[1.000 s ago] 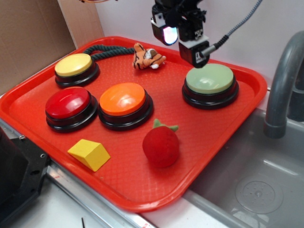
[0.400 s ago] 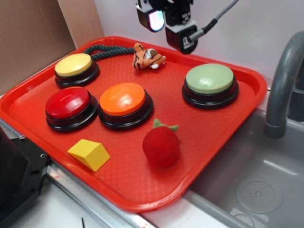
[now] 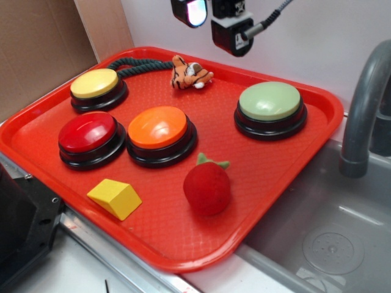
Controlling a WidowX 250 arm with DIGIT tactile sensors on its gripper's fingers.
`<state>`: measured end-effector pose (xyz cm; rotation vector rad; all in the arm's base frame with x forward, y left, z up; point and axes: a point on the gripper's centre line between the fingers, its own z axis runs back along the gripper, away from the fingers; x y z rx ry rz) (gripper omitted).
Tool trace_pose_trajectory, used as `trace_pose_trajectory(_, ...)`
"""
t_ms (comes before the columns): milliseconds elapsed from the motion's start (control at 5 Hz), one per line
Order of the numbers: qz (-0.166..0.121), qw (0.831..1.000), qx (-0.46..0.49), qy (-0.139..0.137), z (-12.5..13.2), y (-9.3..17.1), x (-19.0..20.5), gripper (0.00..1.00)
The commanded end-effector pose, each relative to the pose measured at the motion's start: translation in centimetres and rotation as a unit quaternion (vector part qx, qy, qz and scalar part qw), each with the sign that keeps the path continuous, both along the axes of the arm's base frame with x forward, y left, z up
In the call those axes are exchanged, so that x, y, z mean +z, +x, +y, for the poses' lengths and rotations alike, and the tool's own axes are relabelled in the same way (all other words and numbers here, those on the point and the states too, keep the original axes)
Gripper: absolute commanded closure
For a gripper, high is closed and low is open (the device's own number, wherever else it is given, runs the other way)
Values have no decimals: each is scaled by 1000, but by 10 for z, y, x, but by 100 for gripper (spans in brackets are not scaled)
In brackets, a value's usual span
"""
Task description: Push the green button.
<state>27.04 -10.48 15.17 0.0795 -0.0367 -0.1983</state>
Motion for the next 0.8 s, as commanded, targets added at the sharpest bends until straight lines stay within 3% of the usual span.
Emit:
trace_pose_trajectory(0,-19,999,29,-24,4,1,28,0)
trace_pose_trajectory(600,-21,998,56,-31,20,-7,26,0)
